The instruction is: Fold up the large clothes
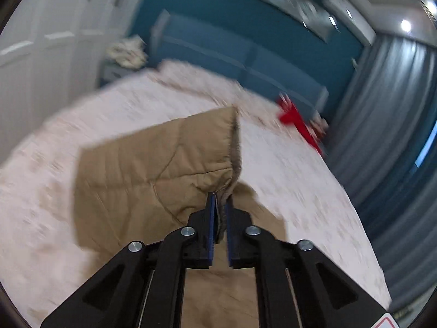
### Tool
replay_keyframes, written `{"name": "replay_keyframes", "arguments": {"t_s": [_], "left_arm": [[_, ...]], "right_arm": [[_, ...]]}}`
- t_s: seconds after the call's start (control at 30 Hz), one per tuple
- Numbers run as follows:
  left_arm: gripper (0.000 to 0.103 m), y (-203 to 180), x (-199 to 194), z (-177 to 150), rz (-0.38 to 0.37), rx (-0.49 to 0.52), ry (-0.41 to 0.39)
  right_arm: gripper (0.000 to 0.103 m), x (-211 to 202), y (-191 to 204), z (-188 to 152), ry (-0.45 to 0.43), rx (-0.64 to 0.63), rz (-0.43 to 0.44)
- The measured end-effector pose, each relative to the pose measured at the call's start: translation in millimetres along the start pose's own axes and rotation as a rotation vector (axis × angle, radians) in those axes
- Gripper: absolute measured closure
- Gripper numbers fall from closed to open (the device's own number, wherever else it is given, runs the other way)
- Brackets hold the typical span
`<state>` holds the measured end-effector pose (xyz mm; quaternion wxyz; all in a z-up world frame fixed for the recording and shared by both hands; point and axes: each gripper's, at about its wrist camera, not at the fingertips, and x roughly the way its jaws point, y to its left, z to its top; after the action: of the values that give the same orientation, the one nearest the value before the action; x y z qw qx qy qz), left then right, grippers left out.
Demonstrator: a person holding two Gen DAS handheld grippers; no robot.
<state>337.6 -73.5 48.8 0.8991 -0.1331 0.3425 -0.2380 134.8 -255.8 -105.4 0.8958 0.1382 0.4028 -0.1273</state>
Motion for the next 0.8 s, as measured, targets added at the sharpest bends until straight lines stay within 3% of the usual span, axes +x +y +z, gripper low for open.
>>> {"name": "replay_keyframes", "arguments": {"t_s": [0.07,0.1,0.13,0.3,0.43,0.6,0.8], "left_arm": [[0.074,-19.2,23.5,-33.0,-0.046,-0.022,0.094],[0.058,-19.6,30.7,-47.7,-0.058,-0.047,0.122],[0.054,-16.4,36.3,-67.5,-0.071,-0.092,0.142],[0.053,23.2,37.0,-128.9,-0.079,-0.225,0.234],[0.053,82.3,21.4,-147.6,0.068,-0.294,0.245],[0.053,161.8,0.8,-160.4,0.227,-0.385,0.239],[0.053,201.6,-8.3,-180.6,0.279,-0.433,0.257]], "right_arm": [[0.042,1.3,-27.0,4.5,0.002,0.053,-0.022],[0.042,1.7,-38.5,6.7,0.002,0.073,-0.031],[0.042,2.5,-51.8,9.9,0.003,0.09,-0.044],[0.042,13.9,-77.6,28.7,-0.003,0.111,-0.043],[0.042,35.6,-70.0,50.9,0.007,0.137,0.04],[0.042,81.4,-41.6,87.5,0.061,0.246,0.244],[0.042,133.7,16.2,111.2,0.127,0.244,0.315]]}}
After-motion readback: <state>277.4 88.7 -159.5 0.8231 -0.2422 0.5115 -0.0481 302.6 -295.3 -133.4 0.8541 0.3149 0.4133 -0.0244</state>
